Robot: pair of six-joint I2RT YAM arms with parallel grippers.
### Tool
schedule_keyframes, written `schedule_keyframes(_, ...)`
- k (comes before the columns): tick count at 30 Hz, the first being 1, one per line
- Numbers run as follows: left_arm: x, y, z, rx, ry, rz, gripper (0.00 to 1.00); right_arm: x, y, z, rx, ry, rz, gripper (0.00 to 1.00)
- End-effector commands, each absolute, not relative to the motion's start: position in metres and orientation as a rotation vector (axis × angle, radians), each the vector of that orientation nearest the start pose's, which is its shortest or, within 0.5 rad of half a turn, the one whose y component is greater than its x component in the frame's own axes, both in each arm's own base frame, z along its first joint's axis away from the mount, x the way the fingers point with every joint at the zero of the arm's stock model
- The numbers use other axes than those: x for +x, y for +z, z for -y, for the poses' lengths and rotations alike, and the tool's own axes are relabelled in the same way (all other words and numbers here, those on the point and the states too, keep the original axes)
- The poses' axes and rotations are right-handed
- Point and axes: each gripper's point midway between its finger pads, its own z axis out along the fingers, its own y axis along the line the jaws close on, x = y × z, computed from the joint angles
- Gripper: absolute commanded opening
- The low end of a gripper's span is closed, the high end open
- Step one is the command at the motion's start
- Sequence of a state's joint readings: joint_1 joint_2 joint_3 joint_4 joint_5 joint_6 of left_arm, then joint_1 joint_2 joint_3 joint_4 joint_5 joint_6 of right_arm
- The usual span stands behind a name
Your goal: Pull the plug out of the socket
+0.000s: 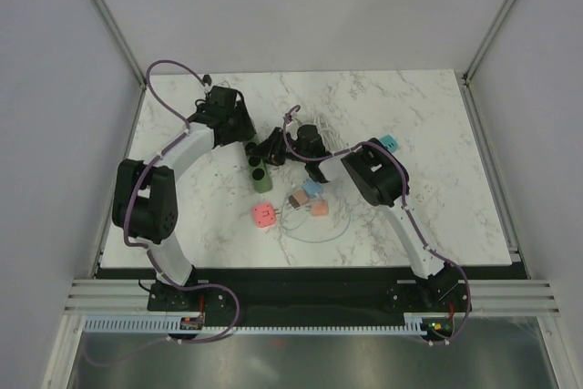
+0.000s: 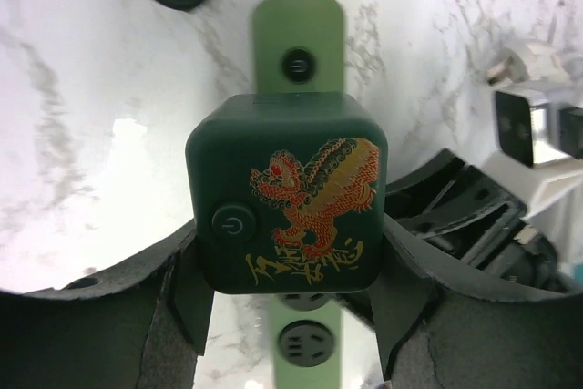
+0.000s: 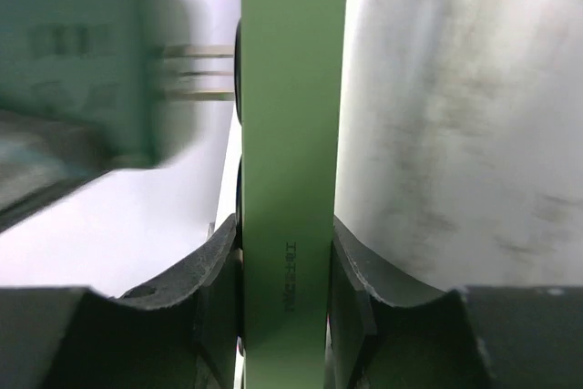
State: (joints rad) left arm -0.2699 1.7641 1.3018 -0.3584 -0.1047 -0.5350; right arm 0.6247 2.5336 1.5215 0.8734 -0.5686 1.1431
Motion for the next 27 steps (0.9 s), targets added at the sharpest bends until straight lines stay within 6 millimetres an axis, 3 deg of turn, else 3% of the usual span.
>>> schedule_keyframes(1,0.45,0.202,0.118,-0.301,-0.059,-2.109,0.02,0.459,-0.027,-0.419,0.299,1.428,-2.208,0.0)
schedule_keyframes(3,0.444,0.216,0.128,-0.219,-0.024,-2.069,0.02,0.459,-0.028,-0.419,0.314,1.43,-2.216,0.0)
schedule_keyframes(5,0.44,0.225,0.145,-0.163,-0.138,-2.015,0.02,0.462,-0.029,-0.42,0.353,1.43,-2.24,0.0)
schedule_keyframes(9,0.439,0.221,0.145,-0.167,-0.145,-2.006,0.02,0.466,-0.031,-0.421,0.35,1.439,-2.243,0.0)
schedule_keyframes(12,0.439,0.223,0.132,-0.223,-0.077,-2.0,0.02,0.474,-0.033,-0.421,0.274,1.352,-2.277,0.0)
schedule_keyframes(15,0.436,0.227,0.128,-0.247,-0.073,-1.99,0.02,0.482,-0.031,-0.419,0.211,1.255,-2.308,0.11)
schedule_keyframes(16,0.435,0.229,0.128,-0.253,-0.082,-1.984,0.02,0.486,-0.026,-0.422,0.195,1.253,-2.309,0.21)
schedule_keyframes(19,0.431,0.231,0.129,-0.255,-0.101,-1.984,0.02,0.489,-0.025,-0.425,0.154,1.247,-2.315,0.35)
schedule_keyframes(24,0.426,0.233,0.141,-0.246,-0.189,-2.002,0.02,0.506,-0.016,-0.41,0.141,1.19,-2.33,0.55)
schedule_keyframes(27,0.423,0.229,0.151,-0.236,-0.254,-2.025,0.02,0.517,-0.001,-0.396,0.11,1.147,-2.319,0.74)
